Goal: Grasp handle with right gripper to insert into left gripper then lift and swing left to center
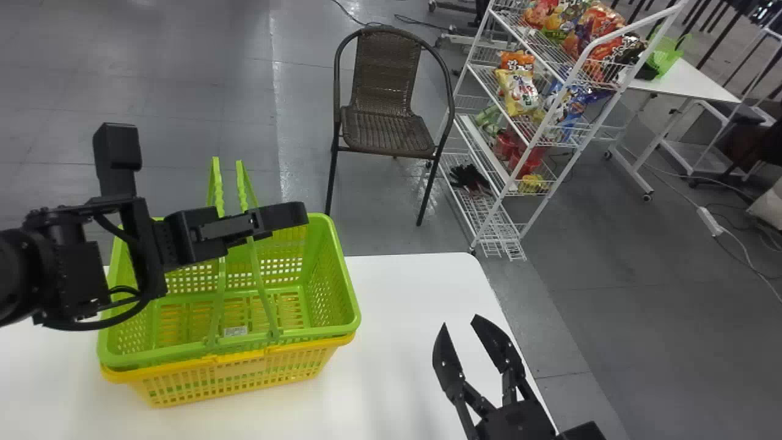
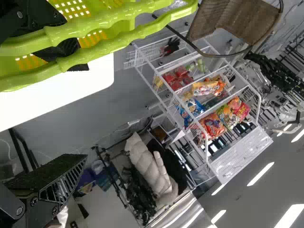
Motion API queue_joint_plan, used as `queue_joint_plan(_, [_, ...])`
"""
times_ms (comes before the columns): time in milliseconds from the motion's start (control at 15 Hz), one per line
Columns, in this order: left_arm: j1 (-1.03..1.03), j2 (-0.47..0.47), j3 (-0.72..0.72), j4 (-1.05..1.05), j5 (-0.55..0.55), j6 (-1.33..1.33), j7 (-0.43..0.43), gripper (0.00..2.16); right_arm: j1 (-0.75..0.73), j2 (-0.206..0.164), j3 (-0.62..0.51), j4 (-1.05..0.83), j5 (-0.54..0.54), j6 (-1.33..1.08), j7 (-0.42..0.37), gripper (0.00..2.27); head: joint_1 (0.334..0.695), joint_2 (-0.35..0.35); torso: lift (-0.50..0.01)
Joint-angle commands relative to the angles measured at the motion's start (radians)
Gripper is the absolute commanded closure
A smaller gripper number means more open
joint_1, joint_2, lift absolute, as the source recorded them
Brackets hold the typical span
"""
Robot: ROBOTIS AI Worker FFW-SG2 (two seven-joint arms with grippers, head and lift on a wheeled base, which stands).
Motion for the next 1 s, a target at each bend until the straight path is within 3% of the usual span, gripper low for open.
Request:
queue_joint_plan(0, [-0.03, 0.003, 0.007, 0.011, 0.021, 0.032, 0.006, 0.18, 0.013, 0.0, 0.0, 0.025, -0.002, -0.031, 0.001, 0.08, 0.695, -0.338, 0.0])
queue_joint_plan(933, [-0.119, 0.012, 0.053, 0.039, 0.196, 0.112, -0.006, 0.18, 0.072, 0.006, -0.022, 0.062, -0.025, -0.132, 0.004, 0.08, 0.695, -0.35, 0.0])
